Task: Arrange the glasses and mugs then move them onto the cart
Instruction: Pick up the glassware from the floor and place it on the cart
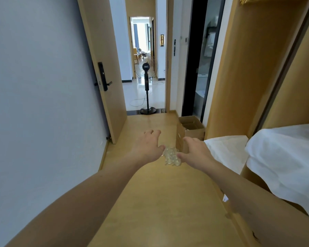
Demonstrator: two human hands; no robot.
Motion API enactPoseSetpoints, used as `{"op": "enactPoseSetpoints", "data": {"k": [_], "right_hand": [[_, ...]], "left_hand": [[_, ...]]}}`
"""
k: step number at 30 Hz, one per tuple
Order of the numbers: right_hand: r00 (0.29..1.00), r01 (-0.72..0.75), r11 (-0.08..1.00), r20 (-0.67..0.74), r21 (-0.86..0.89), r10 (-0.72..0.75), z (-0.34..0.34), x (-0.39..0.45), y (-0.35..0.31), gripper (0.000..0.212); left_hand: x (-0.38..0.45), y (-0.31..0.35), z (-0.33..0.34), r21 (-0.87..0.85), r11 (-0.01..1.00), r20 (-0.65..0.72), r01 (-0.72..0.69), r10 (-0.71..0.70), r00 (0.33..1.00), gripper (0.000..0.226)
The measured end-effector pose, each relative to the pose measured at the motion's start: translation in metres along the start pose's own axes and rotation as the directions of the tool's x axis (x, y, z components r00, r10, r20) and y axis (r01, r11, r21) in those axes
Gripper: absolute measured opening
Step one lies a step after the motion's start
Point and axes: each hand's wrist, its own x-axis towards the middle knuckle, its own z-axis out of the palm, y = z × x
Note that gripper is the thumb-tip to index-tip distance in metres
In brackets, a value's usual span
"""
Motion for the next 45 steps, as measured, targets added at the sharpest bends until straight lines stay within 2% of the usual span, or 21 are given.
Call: {"op": "enactPoseSetpoints", "data": {"k": [12, 21, 30, 34, 45], "right_hand": [[0.999, -0.033, 0.999, 0.017, 0.032, 0.033, 0.006, 0.178, 0.040, 0.074], [0.997, -0.067, 0.997, 0.038, 0.042, 0.066, 0.044, 0.277, 0.037, 0.072], [0.978, -0.196, 0.980, 0.084, 0.033, 0.193, 0.098, 0.377, 0.009, 0.077], [0.966, -0.242, 0.970, 0.093, 0.004, 0.241, 0.117, 0.412, -0.001, 0.071], [0.902, -0.396, 0.918, 0.180, -0.023, 0.393, 0.158, 0.476, 0.023, 0.078]], "left_hand": [[0.168, -0.016, 0.031, -0.013, 0.999, 0.047, 0.050, -0.050, 0.998, 0.064], [0.271, -0.069, 0.050, -0.027, 0.999, 0.079, 0.018, -0.016, 0.997, 0.063], [0.375, -0.159, 0.070, -0.075, 0.997, 0.170, 0.000, 0.013, 0.985, 0.063], [0.415, -0.191, 0.077, -0.106, 0.994, 0.203, -0.008, 0.029, 0.979, 0.062], [0.508, -0.229, 0.123, -0.159, 0.987, 0.322, -0.027, 0.078, 0.944, 0.063]]}}
